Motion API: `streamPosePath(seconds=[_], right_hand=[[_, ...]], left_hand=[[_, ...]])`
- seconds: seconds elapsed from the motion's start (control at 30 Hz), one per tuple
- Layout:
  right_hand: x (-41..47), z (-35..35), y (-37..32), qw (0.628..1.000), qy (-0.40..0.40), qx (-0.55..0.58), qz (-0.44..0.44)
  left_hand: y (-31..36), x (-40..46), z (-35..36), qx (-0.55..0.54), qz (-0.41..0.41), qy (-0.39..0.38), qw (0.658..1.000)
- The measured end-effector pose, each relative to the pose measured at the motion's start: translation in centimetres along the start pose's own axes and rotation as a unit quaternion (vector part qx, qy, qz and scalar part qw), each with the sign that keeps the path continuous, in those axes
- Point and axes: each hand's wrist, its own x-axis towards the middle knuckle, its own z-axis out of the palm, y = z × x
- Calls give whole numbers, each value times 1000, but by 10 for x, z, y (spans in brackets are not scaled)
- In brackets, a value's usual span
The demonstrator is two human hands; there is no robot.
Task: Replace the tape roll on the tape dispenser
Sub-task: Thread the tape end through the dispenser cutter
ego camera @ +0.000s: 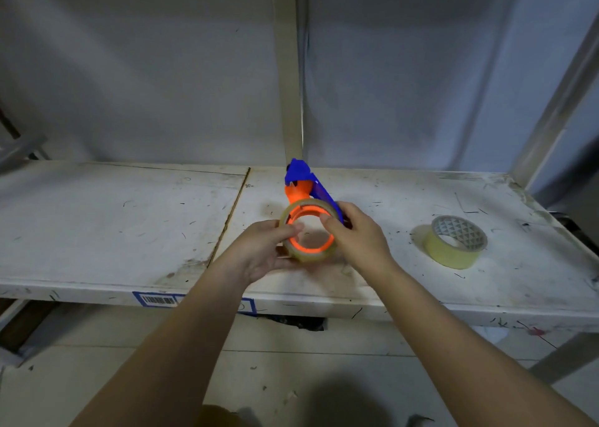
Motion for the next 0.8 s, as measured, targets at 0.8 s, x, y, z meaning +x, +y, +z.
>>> streamPosePath(seconds=[0.8], right_hand=[[6,-34,55,951,134,-271,58]], left_hand=[[-24,60,79,407,54,148,900]])
